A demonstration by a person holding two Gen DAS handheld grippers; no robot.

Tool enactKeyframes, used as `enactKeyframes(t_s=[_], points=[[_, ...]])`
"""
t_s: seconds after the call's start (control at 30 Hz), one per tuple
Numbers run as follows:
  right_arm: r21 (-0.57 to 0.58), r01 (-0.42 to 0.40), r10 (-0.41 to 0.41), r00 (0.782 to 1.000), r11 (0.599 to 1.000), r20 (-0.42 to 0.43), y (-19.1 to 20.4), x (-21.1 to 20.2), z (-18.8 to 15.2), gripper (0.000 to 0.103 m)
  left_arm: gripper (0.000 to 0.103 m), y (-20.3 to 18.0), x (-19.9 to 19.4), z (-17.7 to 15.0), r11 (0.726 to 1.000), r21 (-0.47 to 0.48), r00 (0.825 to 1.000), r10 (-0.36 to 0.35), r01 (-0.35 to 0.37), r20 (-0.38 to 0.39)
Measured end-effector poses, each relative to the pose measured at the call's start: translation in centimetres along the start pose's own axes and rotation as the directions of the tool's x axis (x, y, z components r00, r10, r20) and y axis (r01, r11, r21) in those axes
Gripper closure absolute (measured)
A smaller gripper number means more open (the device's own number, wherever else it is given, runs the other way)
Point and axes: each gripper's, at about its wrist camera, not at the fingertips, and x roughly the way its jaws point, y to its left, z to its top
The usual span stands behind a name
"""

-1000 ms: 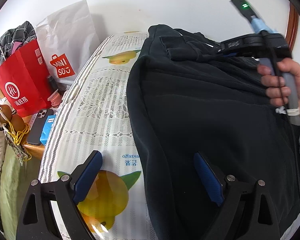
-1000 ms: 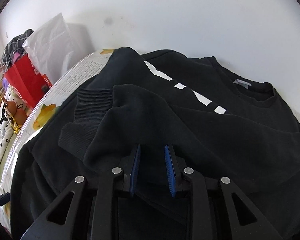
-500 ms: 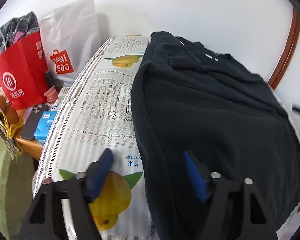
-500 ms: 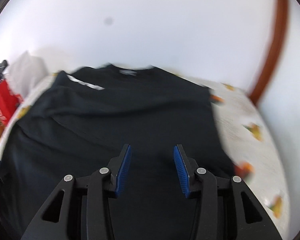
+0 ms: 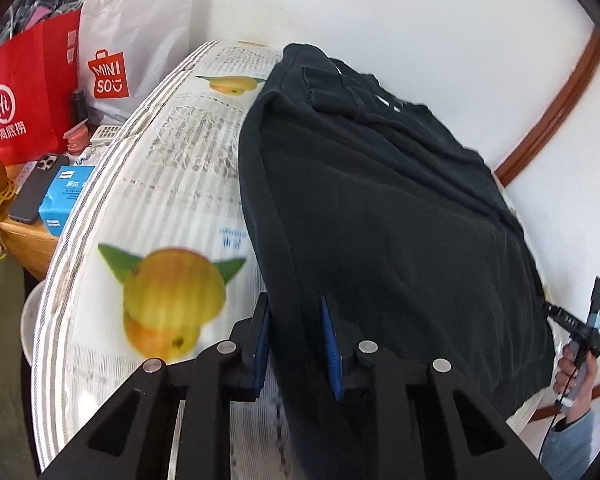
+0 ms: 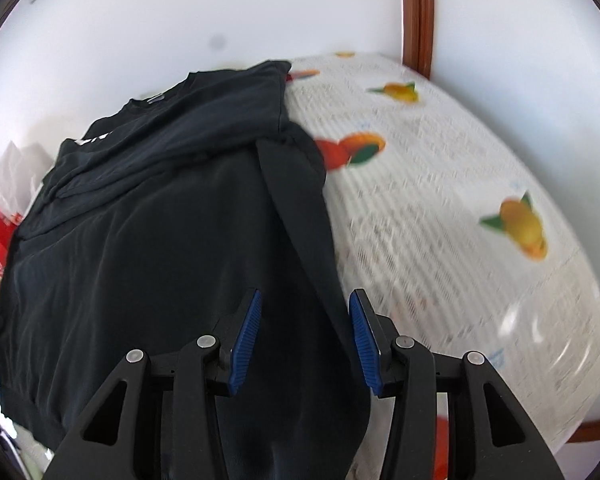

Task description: Fold small clothes

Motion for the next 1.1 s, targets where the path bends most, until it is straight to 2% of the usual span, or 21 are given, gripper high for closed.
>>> enactKeyframes(t_s=[0.27,0.43,0.53,0.63,0.8,0.93,1.0,1.03,1.1], points=[[-0.019,-0.057,0.057,0.998,0.998,0.034,-0.6,-0.9,-2.8,0.058,0.079,-1.3,-1.1,-2.4,0.999,0.04,1.0,-0.022,0.023,-0.012],[-0.061,-0.031,0.034,0.998,0.998,0.051,-0.4,-1.7,-3.7,0.058,0.079,-1.4,-1.2,-2.7,0.999,0.034,0.999,-0.032,0.033,-0.009],[-0.047,-0.027,0.032,0.995,0.999,0.092,-1.5,-3.0,-4.2,0.058,0.078,-1.5,-1.0,-2.5,0.999,0.025,0.999,-0.04,0.04,-0.015],[-0.025,-0.041,0.044,0.99,0.999,0.133,-2.7,-4.2,-4.1,0.057,0.077,-1.5,-0.6,-1.7,0.999,0.018,0.999,-0.039,0.039,-0.006],[0.027,-0.111,0.109,0.991,0.993,0.083,-3.3,-2.0,-2.7,0.055,0.075,-1.7,0.5,-0.3,1.0,-0.012,1.0,-0.027,0.027,0.014],[0.019,-0.095,0.093,0.992,0.995,0.087,-2.0,-0.5,-1.8,0.055,0.073,-2.3,0.8,0.0,1.0,0.004,1.0,-0.006,0.006,0.009],[0.002,-0.086,0.086,0.993,0.996,0.085,-1.2,-0.2,-1.4,0.063,0.073,-2.5,0.8,-0.3,1.0,0.023,1.0,0.01,-0.01,0.007],[-0.009,-0.091,0.091,0.993,0.996,0.075,-0.9,0.0,-1.4,0.075,0.073,-2.6,0.7,-0.5,0.999,0.03,1.0,0.016,-0.016,0.008],[-0.052,-0.083,0.086,0.994,0.995,0.061,-0.3,0.0,-1.6,0.08,0.073,-2.7,0.4,-1.0,0.999,0.043,1.0,0.023,-0.023,0.008]])
